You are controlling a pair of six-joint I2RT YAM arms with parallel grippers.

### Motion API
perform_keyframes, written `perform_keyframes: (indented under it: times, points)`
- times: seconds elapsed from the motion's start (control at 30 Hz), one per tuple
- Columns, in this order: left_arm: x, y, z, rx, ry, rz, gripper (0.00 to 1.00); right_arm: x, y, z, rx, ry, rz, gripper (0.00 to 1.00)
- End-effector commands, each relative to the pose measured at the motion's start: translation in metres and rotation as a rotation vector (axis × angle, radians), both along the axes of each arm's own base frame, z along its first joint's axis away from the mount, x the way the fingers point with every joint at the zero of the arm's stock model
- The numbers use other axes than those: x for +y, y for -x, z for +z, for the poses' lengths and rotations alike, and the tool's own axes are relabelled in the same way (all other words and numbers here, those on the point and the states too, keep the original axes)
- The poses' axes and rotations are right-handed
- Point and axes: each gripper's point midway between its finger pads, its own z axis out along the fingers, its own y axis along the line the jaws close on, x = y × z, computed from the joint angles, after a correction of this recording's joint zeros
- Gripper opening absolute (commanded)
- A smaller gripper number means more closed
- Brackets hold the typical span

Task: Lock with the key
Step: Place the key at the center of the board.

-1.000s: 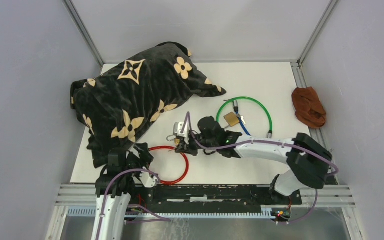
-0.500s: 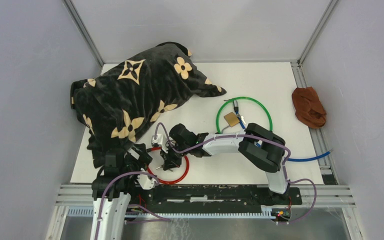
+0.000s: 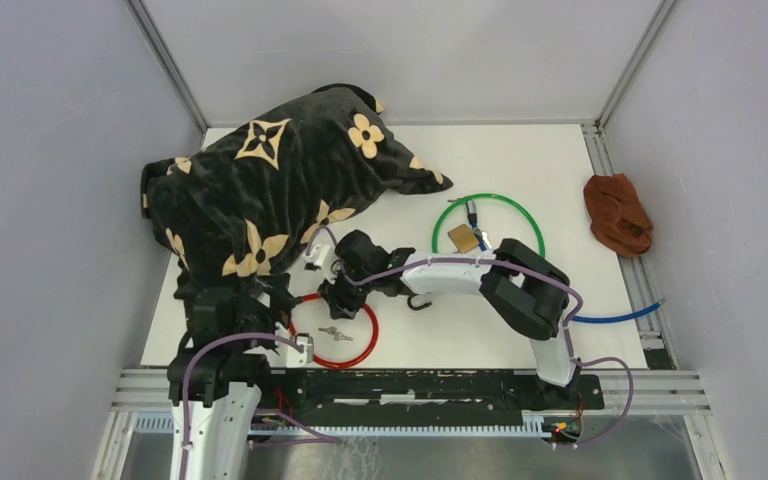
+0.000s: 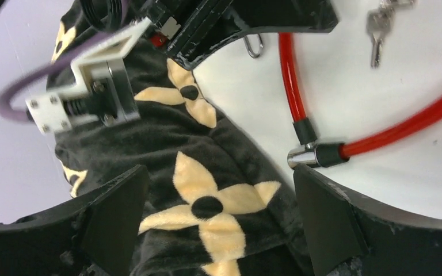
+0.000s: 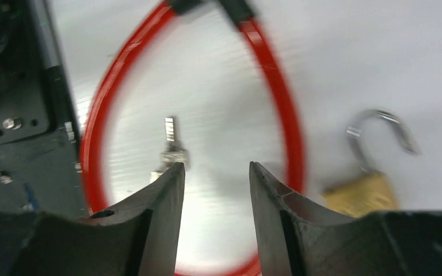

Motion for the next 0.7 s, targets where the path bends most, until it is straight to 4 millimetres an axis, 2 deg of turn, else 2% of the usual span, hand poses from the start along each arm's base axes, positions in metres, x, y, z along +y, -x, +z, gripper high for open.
perform_keyframes:
  times: [0.0, 0.07, 0.13, 0.2, 0.27, 0.4, 0.53, 0.63, 0.67]
  points:
    - [-0.023, -0.009, 0.047, 0.017, 0.322, 0.060, 1.00, -0.020, -0.074, 0.063, -0.202, -0.025, -0.238, 0.51]
    - [-0.030, -0.019, 0.073, 0.031, 0.512, 0.122, 0.99, -0.037, -0.096, 0.070, -0.272, 0.005, -0.356, 0.53]
    - [-0.034, -0.032, 0.099, 0.067, 0.744, 0.206, 0.98, -0.052, -0.113, 0.065, -0.336, 0.070, -0.450, 0.53]
    - [-0.032, -0.046, 0.120, 0.123, 0.986, 0.316, 0.98, -0.055, -0.119, 0.056, -0.357, 0.121, -0.456, 0.54]
    - [-0.033, -0.052, 0.128, 0.201, 1.153, 0.381, 0.96, -0.046, -0.117, 0.050, -0.372, 0.135, -0.353, 0.57]
    - [-0.041, -0.050, 0.133, 0.298, 1.271, 0.396, 0.95, -0.037, -0.106, 0.051, -0.435, 0.109, -0.037, 0.69]
    - [-0.046, -0.044, 0.134, 0.325, 1.277, 0.370, 0.95, -0.040, -0.097, 0.053, -0.416, 0.032, 0.236, 0.98]
    - [-0.047, -0.042, 0.135, 0.333, 1.275, 0.360, 0.95, -0.040, -0.097, 0.046, -0.416, 0.014, 0.365, 0.98]
    - [-0.049, -0.041, 0.135, 0.339, 1.272, 0.353, 0.95, -0.041, -0.097, 0.038, -0.404, 0.031, 0.398, 0.98]
